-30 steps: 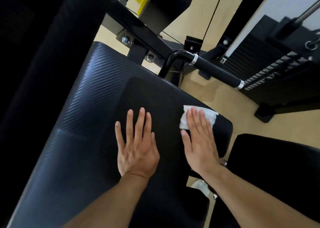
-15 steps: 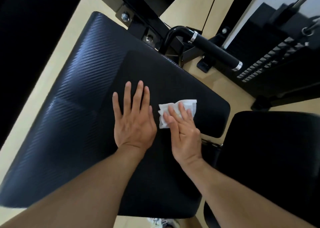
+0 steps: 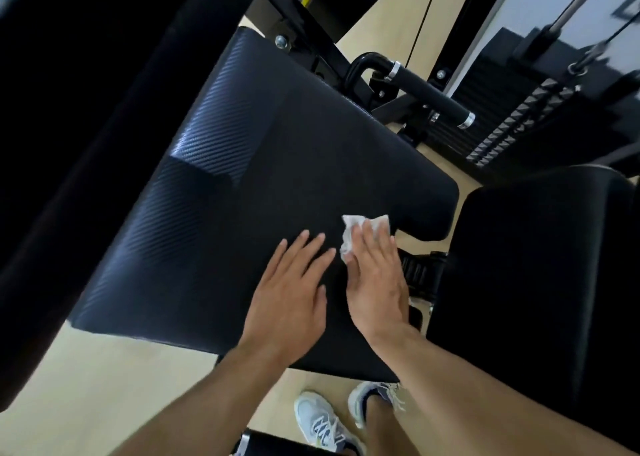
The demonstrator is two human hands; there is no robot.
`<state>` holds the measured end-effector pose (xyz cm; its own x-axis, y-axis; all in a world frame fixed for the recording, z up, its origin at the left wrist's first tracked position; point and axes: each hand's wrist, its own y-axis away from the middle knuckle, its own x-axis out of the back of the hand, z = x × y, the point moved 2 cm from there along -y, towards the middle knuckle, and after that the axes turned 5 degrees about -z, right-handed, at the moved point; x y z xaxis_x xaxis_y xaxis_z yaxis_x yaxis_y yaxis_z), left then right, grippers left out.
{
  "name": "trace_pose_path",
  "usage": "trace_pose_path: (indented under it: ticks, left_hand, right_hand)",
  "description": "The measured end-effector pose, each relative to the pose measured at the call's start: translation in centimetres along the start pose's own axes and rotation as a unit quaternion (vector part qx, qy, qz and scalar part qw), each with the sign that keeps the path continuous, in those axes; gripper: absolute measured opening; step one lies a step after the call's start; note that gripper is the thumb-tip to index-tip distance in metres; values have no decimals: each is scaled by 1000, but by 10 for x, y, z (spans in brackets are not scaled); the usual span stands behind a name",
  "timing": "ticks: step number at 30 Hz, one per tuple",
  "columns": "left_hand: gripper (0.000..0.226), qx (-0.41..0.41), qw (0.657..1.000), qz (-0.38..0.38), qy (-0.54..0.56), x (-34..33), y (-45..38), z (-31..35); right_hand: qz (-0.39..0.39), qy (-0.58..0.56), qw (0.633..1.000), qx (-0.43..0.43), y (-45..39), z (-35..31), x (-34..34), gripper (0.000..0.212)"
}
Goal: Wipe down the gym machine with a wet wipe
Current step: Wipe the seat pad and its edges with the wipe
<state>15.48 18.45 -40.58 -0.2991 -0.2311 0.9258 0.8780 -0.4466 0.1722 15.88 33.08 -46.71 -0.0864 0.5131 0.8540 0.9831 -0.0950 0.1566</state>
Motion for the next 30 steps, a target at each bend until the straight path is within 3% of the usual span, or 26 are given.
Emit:
trace_pose_path:
  ticks: [3, 6, 8, 9, 11, 14, 17, 22, 26, 30]
  left_hand:
    - [52, 14, 999, 28, 40, 8, -5, 7]
    - [50, 36, 992, 56, 104, 16, -8, 16]
    - [48, 49, 987, 69, 135, 16, -6, 16]
    - [47, 51, 986, 74, 142, 14, -4, 14]
    - [45, 61, 985, 75, 145, 11, 2, 10]
    - [45, 77, 984, 71, 145, 9, 7, 7]
    - [45, 73, 984, 85, 140, 6, 1, 9]
    - [53, 42, 996, 34, 74, -1, -27, 23]
    - [87, 6, 997, -77, -19, -1, -60, 29]
    - [132, 35, 981, -167, -95, -7, -89, 22]
  right_hand:
    - [-46, 46, 989, 136, 1, -3, -3, 55]
    - [-115, 63, 946, 296, -12, -16, 5, 58]
    - [-123, 67, 936, 324, -33, -20, 10, 58]
    - [-120, 56, 949, 284, -49, -19, 14, 59]
    - [-110, 15, 986, 120, -88, -13, 28, 60]
    - [-96, -74, 991, -54, -132, -3, 51, 57]
    - [-52, -179, 977, -100, -122, -12, 53, 56]
    - [-18, -74, 997, -18, -74, 13, 44, 42]
    - [-25, -34, 983, -178, -100, 66, 58, 49]
    - [3, -62, 948, -314, -118, 65, 50, 55]
